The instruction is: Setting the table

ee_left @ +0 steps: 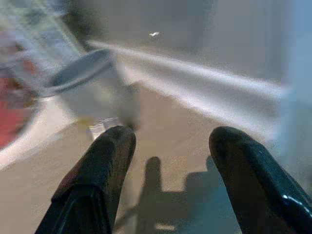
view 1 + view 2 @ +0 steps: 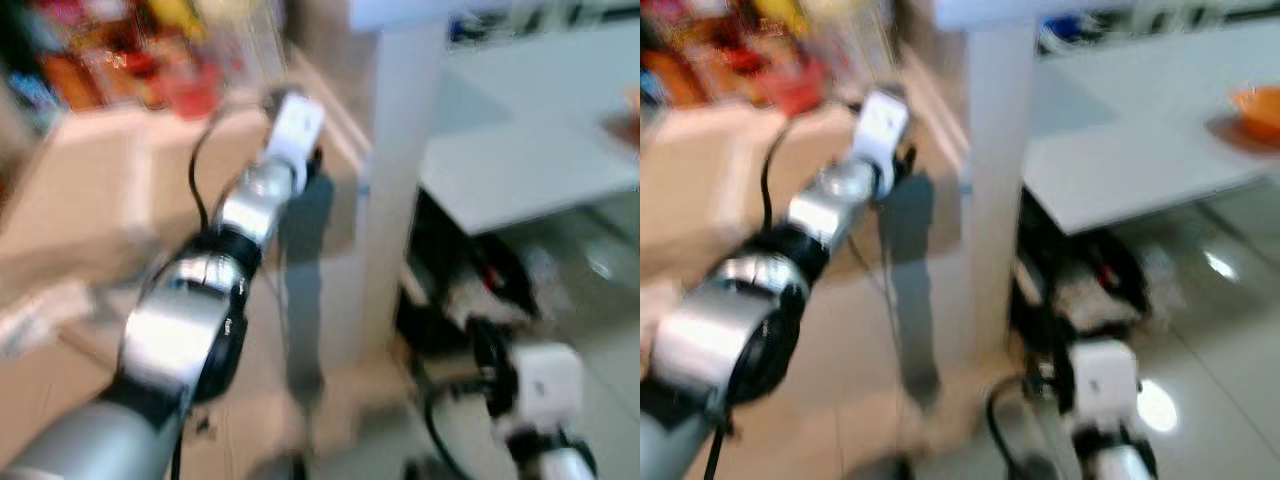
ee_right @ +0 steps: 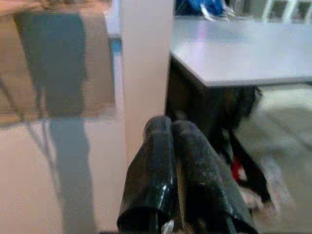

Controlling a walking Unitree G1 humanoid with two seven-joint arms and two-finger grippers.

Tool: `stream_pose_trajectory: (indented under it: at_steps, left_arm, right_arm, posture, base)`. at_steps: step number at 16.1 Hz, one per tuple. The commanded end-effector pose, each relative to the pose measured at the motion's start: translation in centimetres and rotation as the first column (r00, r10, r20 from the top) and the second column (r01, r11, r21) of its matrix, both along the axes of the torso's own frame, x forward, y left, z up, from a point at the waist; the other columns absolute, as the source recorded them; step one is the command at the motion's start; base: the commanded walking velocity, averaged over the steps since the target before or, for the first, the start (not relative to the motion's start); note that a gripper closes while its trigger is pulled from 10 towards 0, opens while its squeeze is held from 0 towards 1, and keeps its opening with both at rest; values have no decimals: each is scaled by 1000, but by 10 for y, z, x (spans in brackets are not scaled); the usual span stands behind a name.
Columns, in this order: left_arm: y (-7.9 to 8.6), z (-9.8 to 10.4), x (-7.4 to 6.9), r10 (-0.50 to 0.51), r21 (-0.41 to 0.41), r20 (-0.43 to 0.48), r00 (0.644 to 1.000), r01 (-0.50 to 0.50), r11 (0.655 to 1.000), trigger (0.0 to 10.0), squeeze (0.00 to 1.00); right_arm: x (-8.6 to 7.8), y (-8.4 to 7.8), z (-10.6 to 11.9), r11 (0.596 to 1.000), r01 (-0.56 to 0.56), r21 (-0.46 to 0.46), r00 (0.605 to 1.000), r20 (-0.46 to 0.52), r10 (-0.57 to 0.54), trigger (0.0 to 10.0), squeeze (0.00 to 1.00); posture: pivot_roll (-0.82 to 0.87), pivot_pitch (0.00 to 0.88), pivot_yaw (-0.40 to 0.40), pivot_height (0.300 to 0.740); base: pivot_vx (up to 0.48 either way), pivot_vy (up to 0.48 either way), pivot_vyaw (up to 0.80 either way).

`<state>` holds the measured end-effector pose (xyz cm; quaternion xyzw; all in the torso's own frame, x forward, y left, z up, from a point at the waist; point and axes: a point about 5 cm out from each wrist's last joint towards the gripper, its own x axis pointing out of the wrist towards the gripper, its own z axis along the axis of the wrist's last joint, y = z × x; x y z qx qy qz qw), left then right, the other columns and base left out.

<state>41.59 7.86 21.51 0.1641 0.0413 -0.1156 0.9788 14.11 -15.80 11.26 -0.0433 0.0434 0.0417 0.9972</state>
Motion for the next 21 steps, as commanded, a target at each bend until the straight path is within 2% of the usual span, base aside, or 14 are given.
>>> stream_pose_trajectory:
  at_steps: [1, 4, 7, 9, 12, 14, 15, 16, 17, 18, 19, 20, 21]
  left_arm:
    - [0, 6, 2, 20, -30, 7, 1000, -20, 999, 10000, 0]
    - [-3, 11, 4, 30, -55, 13, 999, -29, 998, 10000, 0]
    - [-4, 7, 3, 13, -22, 32, 999, -13, 1000, 10000, 0]
    - [-3, 12, 0, -48, -63, 128, 991, 57, 996, 10000, 0]
    - [19, 21, -7, -57, -59, 314, 948, 80, 995, 10000, 0]
    - [30, 18, -21, -87, -80, 383, 920, 127, 989, 10000, 0]
    - [32, 16, -24, -95, -91, 390, 916, 141, 986, 10000, 0]
    - [38, 10, -37, -122, -109, 411, 903, 181, 977, 10000, 0]
    - [42, 6, -43, -124, -114, 409, 904, 186, 976, 10000, 0]
    - [54, -5, -60, -86, -159, 398, 913, 161, 974, 10000, 0]
    - [58, -8, -67, -68, -179, 402, 913, 152, 972, 10000, 0]
    - [67, -14, -88, -27, -202, 426, 904, 125, 971, 10000, 0]
    - [73, -24, -101, -6, -192, 419, 908, 95, 977, 10000, 0]
  right_arm:
    - [-5, 0, 5, 1000, -5, 6, 1000, 9, 5, 10000, 0]
    - [-14, 1, 7, 1000, 2, 6, 1000, -16, -2, 10000, 0]
    - [-12, 4, 6, 1000, 8, 10, 1000, -12, -8, 10000, 0]
    - [0, 5, 4, 1000, 8, 17, 1000, 9, -8, 10000, 0]
    - [17, 9, 0, 999, -19, 36, 999, 34, 18, 10000, 0]
    - [31, 8, -1, 999, -12, 49, 998, 61, 9, 10000, 0]
    - [33, 8, -1, 999, -11, 50, 998, 65, 8, 10000, 0]
    - [42, 7, -2, 999, -10, 52, 997, 81, 6, 10000, 0]
    - [46, 7, -2, 999, -9, 51, 996, 90, 5, 10000, 0]
    - [58, 7, 0, 999, 3, 51, 993, 117, -9, 10000, 0]
    - [63, 6, 2, 999, 12, 52, 991, 131, -19, 10000, 0]
    - [73, 2, 7, 997, 50, 54, 984, 170, -59, 10000, 0]
    - [76, 2, 8, 996, 64, 55, 980, 184, -73, 10000, 0]
  posture:
    - [-229, 70, 81, 694]
    - [-242, 81, 87, 694]
    - [-233, 76, 99, 694]
    - [-188, 50, 97, 694]
    - [-125, 15, 84, 694]
    - [-84, 0, 77, 694]
    - [-79, 0, 76, 694]
    - [-52, 0, 75, 694]
    - [-47, 0, 75, 694]
    - [-26, 0, 78, 694]
    - [-20, 0, 80, 694]
    - [-16, 0, 80, 694]
    - [-14, 0, 79, 694]
  base:
    - [0, 0, 0]
    - [0, 0, 0]
    - [0, 0, 0]
    - [0, 0, 0]
    - [0, 0, 0]
    - [0, 0, 0]
    - [0, 0, 0]
    - [0, 0, 0]
    - [0, 0, 0]
    - [0, 0, 0]
    - [0, 0, 0]
    - [0, 0, 0]
    - [0, 0, 0]
